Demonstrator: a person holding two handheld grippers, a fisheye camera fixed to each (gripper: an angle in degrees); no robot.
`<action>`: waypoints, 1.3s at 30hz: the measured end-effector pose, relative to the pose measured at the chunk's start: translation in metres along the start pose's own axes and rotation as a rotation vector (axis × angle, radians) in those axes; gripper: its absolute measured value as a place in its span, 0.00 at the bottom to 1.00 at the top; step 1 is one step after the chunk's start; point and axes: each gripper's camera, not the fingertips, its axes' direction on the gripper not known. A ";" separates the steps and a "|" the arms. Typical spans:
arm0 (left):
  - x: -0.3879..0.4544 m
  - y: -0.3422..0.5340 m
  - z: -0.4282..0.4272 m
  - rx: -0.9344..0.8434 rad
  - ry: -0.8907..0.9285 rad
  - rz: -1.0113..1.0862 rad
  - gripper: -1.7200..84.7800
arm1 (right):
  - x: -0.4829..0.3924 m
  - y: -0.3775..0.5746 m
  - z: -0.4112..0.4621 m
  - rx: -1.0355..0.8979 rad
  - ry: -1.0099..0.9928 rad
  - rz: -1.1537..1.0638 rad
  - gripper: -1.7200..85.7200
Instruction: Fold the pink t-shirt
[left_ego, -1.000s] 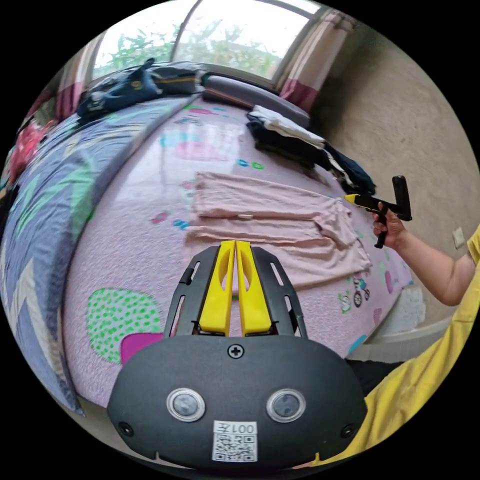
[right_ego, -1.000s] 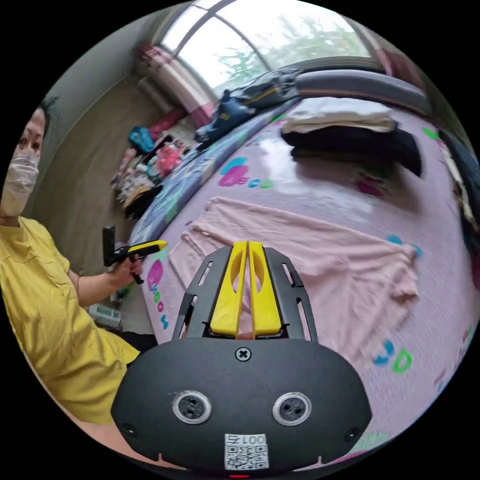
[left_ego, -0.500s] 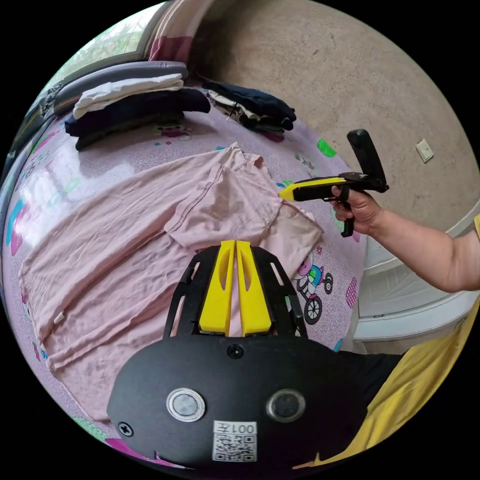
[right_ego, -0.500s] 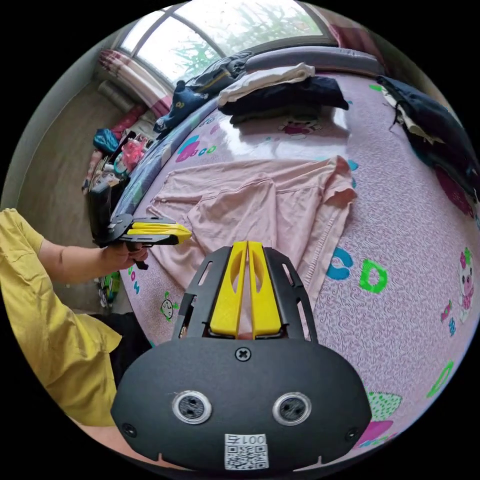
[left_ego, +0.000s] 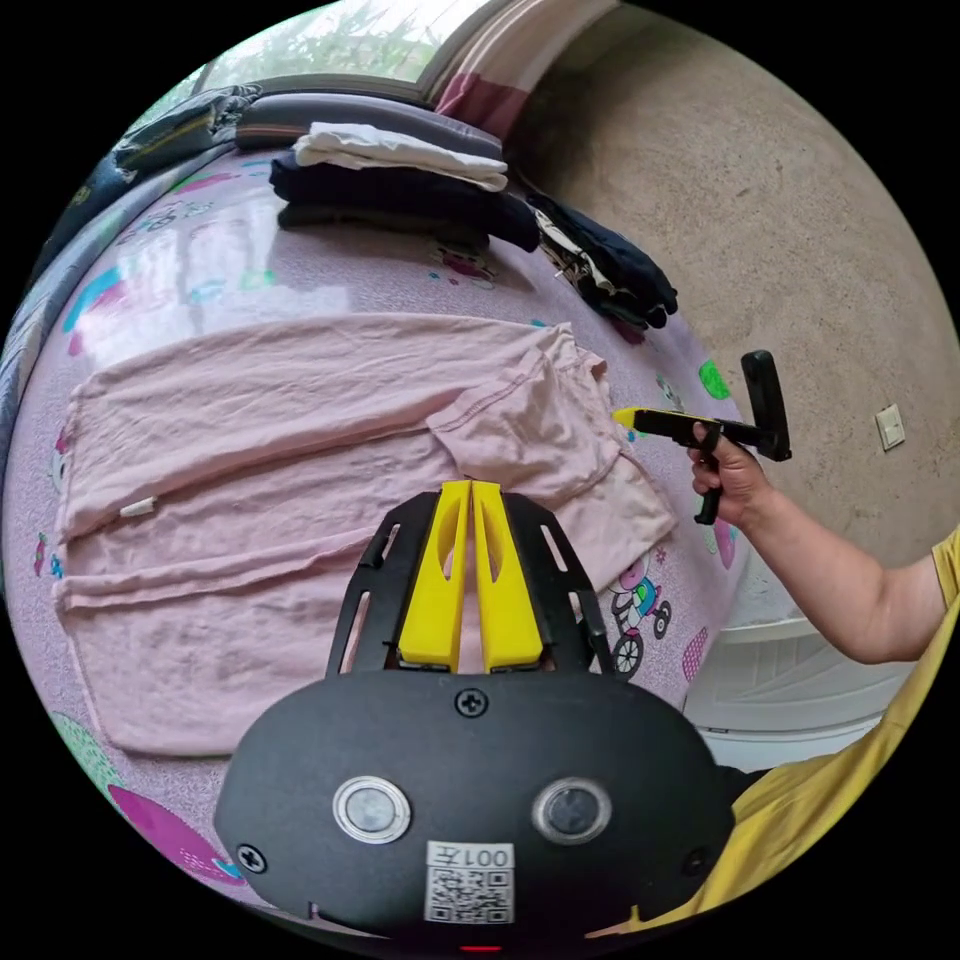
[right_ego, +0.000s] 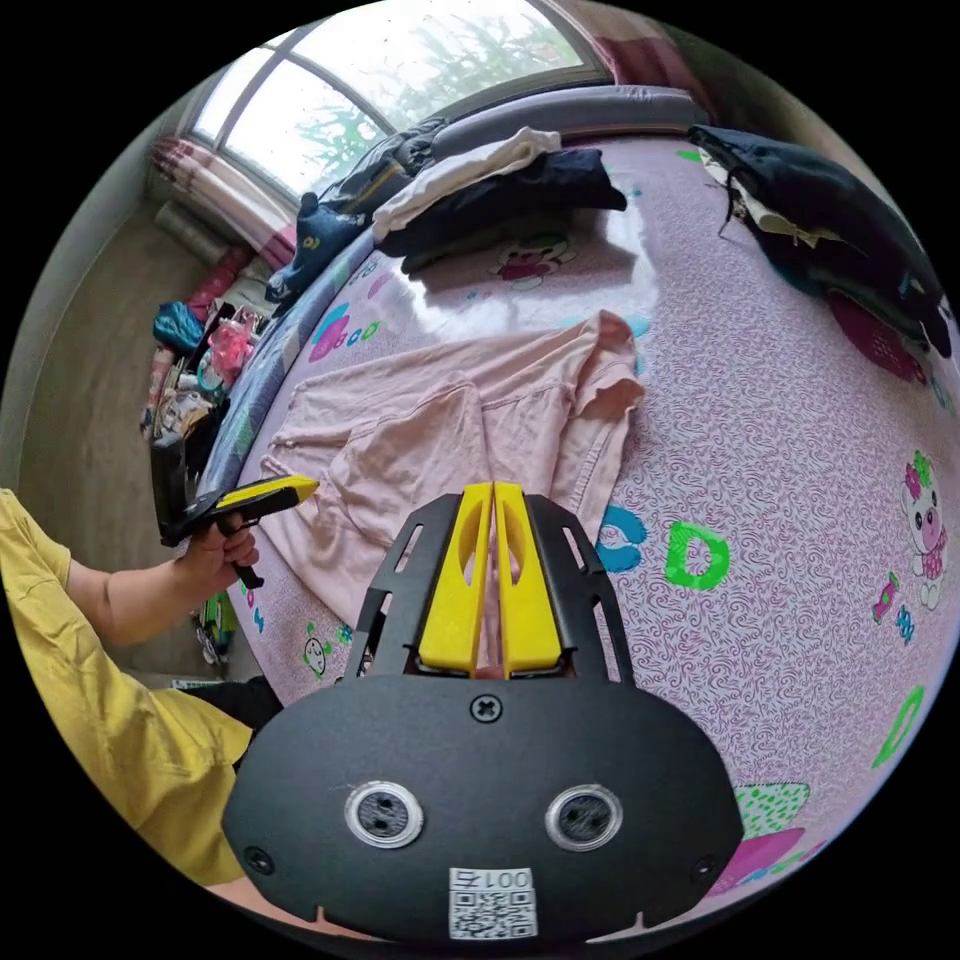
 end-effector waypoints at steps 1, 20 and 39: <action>-0.006 0.000 -0.006 0.009 -0.027 -0.010 0.01 | 0.007 0.000 -0.005 0.018 0.000 0.027 0.02; -0.132 0.045 -0.111 0.136 -0.140 -0.487 0.01 | -0.004 -0.074 0.018 0.115 -0.311 -0.109 0.03; -0.222 0.182 -0.158 0.402 0.201 -0.961 0.05 | -0.250 -0.282 0.281 -0.556 -0.454 -0.831 0.10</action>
